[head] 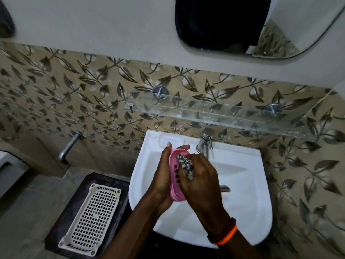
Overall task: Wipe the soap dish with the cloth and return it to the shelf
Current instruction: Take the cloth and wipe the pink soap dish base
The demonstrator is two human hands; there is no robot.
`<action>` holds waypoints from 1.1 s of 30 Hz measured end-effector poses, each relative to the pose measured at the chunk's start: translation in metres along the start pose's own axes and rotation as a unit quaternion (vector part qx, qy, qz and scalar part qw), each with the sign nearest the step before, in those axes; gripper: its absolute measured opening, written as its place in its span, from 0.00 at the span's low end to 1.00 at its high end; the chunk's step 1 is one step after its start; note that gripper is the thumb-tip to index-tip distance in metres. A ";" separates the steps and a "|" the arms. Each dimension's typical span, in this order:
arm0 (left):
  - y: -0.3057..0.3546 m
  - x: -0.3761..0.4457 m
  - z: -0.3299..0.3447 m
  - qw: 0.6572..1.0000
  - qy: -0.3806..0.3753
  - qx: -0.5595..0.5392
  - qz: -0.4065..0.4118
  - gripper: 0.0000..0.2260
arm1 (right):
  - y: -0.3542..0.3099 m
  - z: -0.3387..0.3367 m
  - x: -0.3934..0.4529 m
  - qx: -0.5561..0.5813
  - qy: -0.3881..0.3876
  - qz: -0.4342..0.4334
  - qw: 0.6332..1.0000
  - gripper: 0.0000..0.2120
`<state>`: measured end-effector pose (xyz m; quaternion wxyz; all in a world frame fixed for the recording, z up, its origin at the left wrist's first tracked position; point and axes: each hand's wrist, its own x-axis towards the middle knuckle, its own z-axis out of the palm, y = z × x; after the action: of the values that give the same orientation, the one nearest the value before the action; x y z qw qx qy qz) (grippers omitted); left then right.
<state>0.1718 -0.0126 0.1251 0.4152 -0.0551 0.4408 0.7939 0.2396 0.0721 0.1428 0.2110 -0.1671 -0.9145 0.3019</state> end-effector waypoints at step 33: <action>0.005 -0.014 -0.007 0.997 0.044 0.058 0.032 0.24 | -0.008 0.001 0.005 0.031 -0.034 0.077 0.996 0.11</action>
<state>0.1752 -0.0274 0.1310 0.3723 -0.0512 0.5052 0.7768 0.2331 0.0676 0.1490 0.1614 -0.2199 -0.8957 0.3512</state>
